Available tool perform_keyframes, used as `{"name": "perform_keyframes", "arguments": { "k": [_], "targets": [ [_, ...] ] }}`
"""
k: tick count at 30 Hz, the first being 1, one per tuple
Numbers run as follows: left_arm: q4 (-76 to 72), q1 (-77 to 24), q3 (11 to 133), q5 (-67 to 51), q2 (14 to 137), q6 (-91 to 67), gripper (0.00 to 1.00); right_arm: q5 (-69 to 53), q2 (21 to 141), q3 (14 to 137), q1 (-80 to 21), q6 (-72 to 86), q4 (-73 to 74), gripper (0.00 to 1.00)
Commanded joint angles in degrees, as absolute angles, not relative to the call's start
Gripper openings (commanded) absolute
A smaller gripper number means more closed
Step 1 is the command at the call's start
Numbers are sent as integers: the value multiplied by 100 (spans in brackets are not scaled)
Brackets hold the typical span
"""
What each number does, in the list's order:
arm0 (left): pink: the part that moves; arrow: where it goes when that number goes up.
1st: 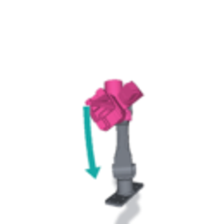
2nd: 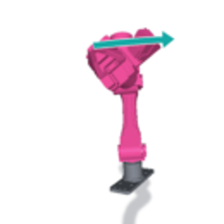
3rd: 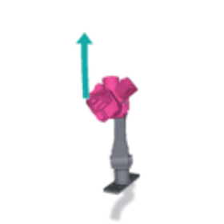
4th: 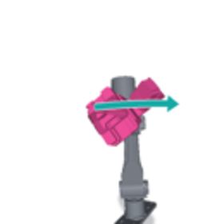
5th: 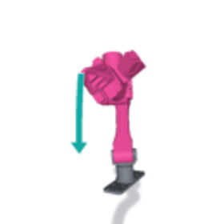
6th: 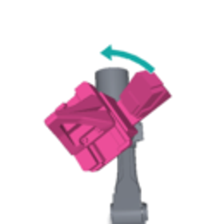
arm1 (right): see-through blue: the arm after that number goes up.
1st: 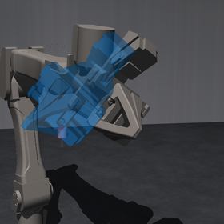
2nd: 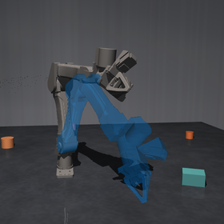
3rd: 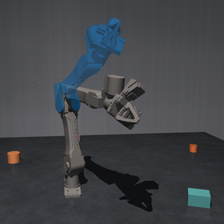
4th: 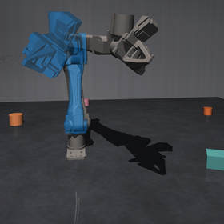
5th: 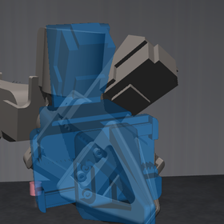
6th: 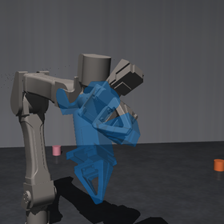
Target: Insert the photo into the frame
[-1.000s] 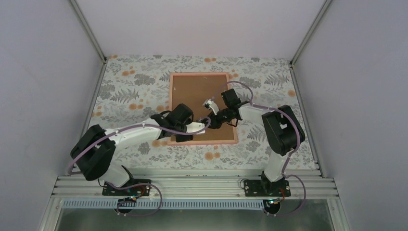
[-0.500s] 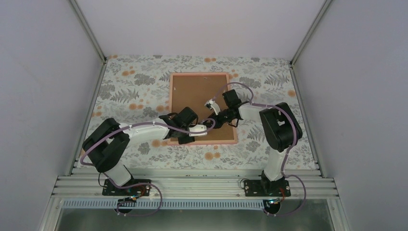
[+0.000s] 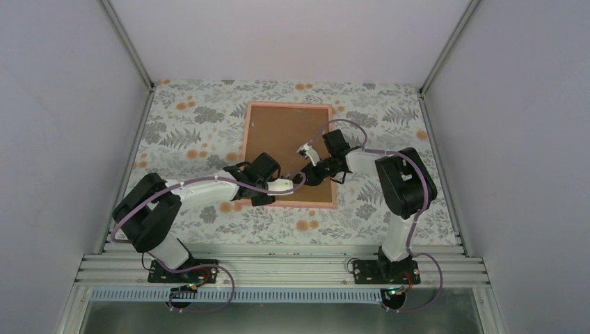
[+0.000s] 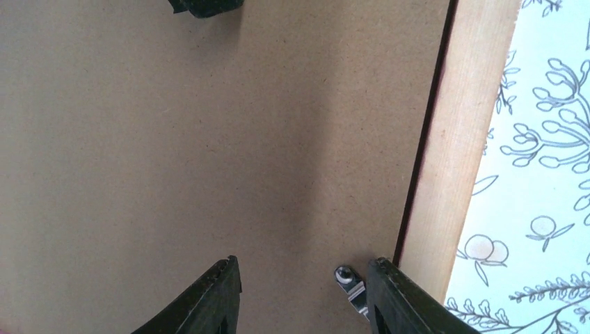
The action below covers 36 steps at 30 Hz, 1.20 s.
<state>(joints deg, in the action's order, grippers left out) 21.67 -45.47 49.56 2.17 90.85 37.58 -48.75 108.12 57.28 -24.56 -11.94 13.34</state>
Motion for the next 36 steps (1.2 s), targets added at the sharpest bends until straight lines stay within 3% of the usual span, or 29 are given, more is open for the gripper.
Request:
{"name": "perform_keyframes", "arguments": {
  "k": [1, 16, 27, 36],
  "targets": [
    [2108, -4500, 4796, 465, 8866, 4164, 45, -4875, 10816, 5808, -2453, -1267, 1354, 21],
    [3244, -4420, 5329, -409, 9454, 3969, 34, -4833, 10815, 5780, -2540, -1134, 1240, 21],
    [3493, -4430, 5550, -423, 9655, 4639, 7, -4724, 10957, 5807, -2509, -1327, 1271, 18],
    [3321, -4441, 5663, -222, 9699, 5682, 4, -4607, 10980, 5902, -2514, -1511, 1429, 18]
  ]
}}
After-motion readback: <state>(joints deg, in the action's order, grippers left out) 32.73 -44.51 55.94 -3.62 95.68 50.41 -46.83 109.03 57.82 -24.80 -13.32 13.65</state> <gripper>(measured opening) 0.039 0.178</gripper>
